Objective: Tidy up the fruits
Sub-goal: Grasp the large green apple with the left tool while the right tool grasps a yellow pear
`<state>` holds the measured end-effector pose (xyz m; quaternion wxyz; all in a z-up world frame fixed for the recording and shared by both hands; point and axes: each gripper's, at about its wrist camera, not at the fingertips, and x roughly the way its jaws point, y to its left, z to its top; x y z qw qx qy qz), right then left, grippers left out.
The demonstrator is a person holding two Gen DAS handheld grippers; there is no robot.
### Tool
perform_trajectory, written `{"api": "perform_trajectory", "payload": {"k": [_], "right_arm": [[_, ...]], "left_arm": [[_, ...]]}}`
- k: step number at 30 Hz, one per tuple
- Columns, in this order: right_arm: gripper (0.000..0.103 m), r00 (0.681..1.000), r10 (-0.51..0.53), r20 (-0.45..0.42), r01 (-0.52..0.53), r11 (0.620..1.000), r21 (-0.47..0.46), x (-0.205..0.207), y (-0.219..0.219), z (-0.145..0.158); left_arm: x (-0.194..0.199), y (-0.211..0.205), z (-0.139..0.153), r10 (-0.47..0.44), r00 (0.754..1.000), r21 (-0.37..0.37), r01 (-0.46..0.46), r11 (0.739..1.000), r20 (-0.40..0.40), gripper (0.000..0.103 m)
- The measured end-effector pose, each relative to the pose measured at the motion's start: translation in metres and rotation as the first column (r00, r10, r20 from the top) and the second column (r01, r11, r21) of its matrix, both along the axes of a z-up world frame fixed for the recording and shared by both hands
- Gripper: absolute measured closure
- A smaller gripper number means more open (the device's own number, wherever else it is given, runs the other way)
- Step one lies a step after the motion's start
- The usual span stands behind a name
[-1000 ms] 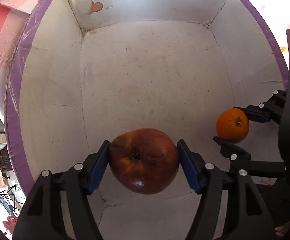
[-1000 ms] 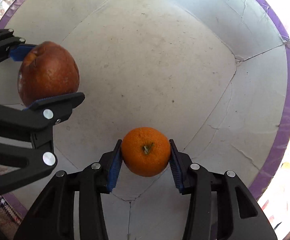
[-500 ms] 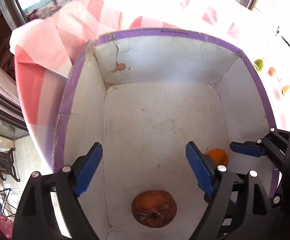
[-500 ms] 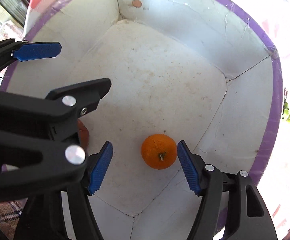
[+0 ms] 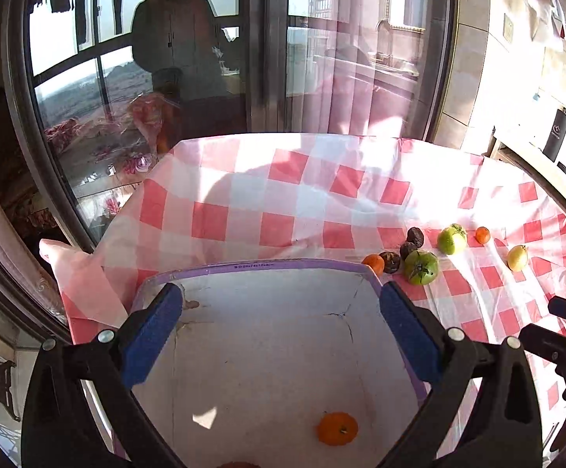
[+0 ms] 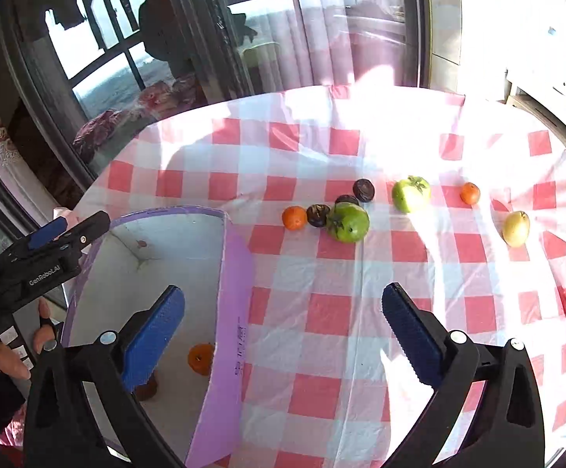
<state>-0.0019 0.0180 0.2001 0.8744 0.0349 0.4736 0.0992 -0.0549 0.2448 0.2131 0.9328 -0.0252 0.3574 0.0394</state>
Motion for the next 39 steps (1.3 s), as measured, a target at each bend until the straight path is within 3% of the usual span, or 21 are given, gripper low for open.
{"api": "perform_trajectory", "payload": {"k": [3,5,9,11,14,16,18,20,21,24,27,29,36,39], "right_arm": [[0.006,0.987,-0.16,-0.017,0.16,0.983,0.09,-0.036,-0.05,-0.024],[0.006,0.975,-0.222,0.027,0.218,0.97,0.106,-0.063,-0.077,-0.03],[0.005,0.923,-0.3,0.242,0.298,0.953,0.048,-0.115,-0.128,0.032],[0.005,0.892,-0.338,0.3,0.342,0.939,0.041,-0.136,-0.146,0.056],[0.004,0.871,-0.409,0.272,0.418,0.908,0.025,-0.141,-0.172,0.048],[0.004,0.85,-0.475,0.229,0.487,0.873,0.002,-0.131,-0.19,0.019],[0.005,0.845,-0.503,0.184,0.511,0.859,0.001,-0.117,-0.204,-0.018],[0.008,0.877,-0.465,0.12,0.476,0.876,-0.079,-0.094,-0.206,-0.057],[0.012,0.893,-0.437,0.109,0.449,0.884,-0.129,-0.084,-0.204,-0.072],[0.02,0.919,-0.392,0.036,0.393,0.91,-0.132,-0.055,-0.217,-0.109],[0.02,0.905,-0.426,-0.009,0.422,0.9,-0.109,-0.017,-0.241,-0.134],[0.02,0.892,-0.451,-0.03,0.446,0.89,-0.097,0.012,-0.255,-0.149],[0.018,0.887,-0.461,-0.043,0.454,0.884,-0.114,0.101,-0.277,-0.181],[0.015,0.895,-0.444,-0.029,0.438,0.891,-0.121,0.123,-0.277,-0.187]], "left_arm": [[0.018,-0.056,-0.017,-0.162,0.987,0.013,0.162,0.987,0.005,0.002],[0.025,-0.086,-0.018,-0.226,0.974,0.023,0.226,0.974,0.0,0.002],[0.019,-0.128,-0.004,-0.313,0.95,0.022,0.312,0.95,0.02,0.002],[0.01,-0.145,0.004,-0.365,0.93,0.02,0.365,0.931,0.029,0.002],[0.002,-0.18,-0.002,-0.464,0.886,0.077,0.462,0.884,0.003,0.002],[0.004,-0.199,-0.016,-0.478,0.878,0.117,0.477,0.871,-0.022,0.002],[0.017,-0.213,-0.038,-0.471,0.879,0.038,0.475,0.879,-0.078,0.002],[0.033,-0.222,-0.065,-0.45,0.882,-0.052,0.448,0.893,-0.14,0.002],[0.039,-0.228,-0.078,-0.439,0.88,-0.059,0.436,0.898,-0.18,0.002],[0.058,-0.237,-0.113,-0.367,0.893,-0.054,0.366,0.929,-0.26,0.002],[0.076,-0.238,-0.147,-0.287,0.901,-0.065,0.282,0.957,-0.326,0.002],[0.085,-0.24,-0.167,-0.242,0.899,-0.032,0.248,0.968,-0.364,0.002],[0.105,-0.254,-0.209,-0.203,0.872,0.024,0.238,0.971,-0.445,0.001],[0.111,-0.253,-0.212,-0.168,0.893,0.02,0.194,0.981,-0.417,0.001]]}}
